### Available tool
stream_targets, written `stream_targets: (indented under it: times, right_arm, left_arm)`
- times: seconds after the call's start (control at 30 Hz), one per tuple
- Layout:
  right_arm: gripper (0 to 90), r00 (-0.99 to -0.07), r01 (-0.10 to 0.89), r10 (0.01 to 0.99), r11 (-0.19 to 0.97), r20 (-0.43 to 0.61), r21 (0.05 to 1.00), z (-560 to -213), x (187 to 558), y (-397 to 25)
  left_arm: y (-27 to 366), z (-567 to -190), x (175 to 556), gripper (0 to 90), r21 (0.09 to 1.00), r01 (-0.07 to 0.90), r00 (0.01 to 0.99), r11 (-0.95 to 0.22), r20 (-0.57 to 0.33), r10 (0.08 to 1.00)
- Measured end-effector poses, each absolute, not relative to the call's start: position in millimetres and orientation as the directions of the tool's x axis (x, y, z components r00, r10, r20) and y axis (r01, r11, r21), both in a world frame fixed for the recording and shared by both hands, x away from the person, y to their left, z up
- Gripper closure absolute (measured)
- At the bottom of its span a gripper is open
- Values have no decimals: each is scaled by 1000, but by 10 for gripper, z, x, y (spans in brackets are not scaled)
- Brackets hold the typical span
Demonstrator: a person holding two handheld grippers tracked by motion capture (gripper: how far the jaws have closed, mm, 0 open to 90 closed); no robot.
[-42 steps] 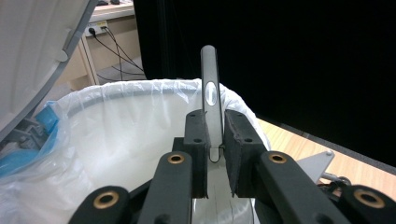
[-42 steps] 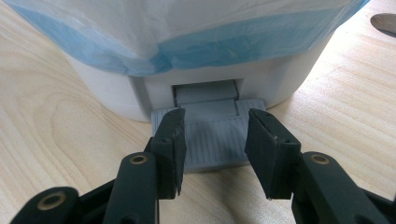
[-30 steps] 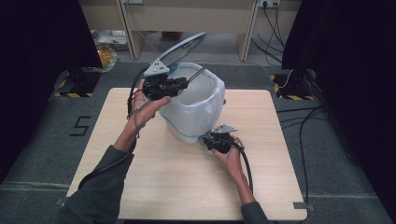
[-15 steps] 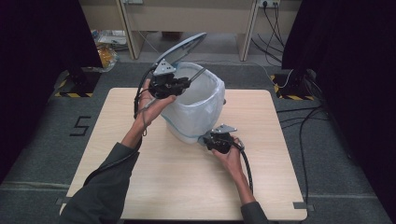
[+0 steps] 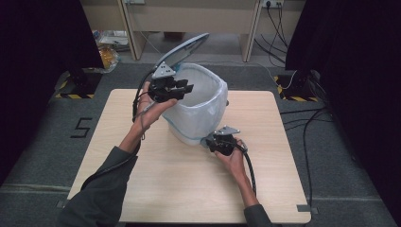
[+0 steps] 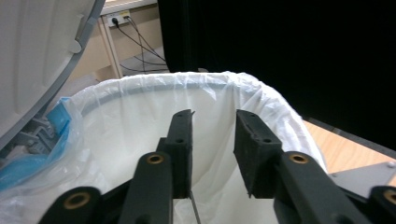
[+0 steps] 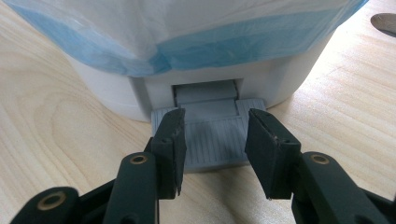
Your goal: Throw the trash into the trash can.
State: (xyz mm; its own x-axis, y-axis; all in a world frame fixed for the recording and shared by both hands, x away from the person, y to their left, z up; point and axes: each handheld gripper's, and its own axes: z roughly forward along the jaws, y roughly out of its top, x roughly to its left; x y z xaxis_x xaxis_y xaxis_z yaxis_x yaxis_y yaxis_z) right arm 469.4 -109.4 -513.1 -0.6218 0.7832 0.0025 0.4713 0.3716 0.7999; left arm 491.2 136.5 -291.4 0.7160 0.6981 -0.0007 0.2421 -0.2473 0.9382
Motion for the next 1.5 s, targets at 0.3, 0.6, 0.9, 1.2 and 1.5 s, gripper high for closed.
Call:
stream_targets:
  times: [0.3,0.6,0.9,1.2,1.5]
  right_arm:
    - [574,-621,471,784,371,2,801,-5132,4695,-1092]
    - [574,-622,471,783,371,2,800,-5131,4694,-1093]
    - [573,-622,470,783,372,1,801,-5131,4694,-1093]
    - [574,-621,469,784,371,0,801,-5132,4694,-1090]
    - [574,-621,471,784,370,2,801,-5132,4693,-1093]
  left_arm:
    - [1437,-2898,4777,511,934,262,729,-243,-26,684]
    - [1546,-2905,4602,376,933,275,758,-230,-63,650]
    - [1676,-2892,4396,271,931,269,777,-248,-57,627]
    - [1777,-2933,4249,213,935,265,793,-236,-72,604]
    - [1845,-2989,4078,207,938,247,806,-242,-61,589]
